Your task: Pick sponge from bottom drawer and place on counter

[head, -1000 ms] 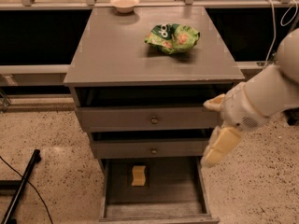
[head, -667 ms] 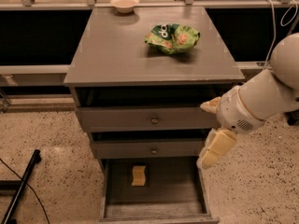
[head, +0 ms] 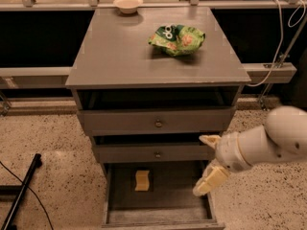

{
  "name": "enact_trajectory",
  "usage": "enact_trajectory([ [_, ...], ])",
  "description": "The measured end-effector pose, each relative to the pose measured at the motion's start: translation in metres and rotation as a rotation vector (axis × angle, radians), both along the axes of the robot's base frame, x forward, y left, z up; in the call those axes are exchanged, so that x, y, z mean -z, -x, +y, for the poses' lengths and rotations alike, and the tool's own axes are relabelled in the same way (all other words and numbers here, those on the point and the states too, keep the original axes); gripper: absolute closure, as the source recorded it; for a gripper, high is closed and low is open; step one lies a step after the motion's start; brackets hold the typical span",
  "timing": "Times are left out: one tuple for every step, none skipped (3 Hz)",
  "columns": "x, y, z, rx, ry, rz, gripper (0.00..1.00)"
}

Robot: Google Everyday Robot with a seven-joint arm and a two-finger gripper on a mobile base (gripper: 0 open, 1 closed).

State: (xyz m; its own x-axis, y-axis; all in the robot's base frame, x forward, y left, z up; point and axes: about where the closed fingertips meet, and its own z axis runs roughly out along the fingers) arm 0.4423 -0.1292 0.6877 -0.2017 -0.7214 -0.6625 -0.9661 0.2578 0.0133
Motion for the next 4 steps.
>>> enact_trajectory([
  [0.011, -0.005, -0.023, 0.035, -0.091, -0.136, 0.0],
  [0.017, 0.003, -0.038, -0.002, -0.063, -0.199, 0.0],
  [0.064, -0.008, 0.003, -0.025, -0.1, -0.161, 0.0],
  [0.149, -0.025, 0.032, -0.003, -0.148, -0.154, 0.0],
])
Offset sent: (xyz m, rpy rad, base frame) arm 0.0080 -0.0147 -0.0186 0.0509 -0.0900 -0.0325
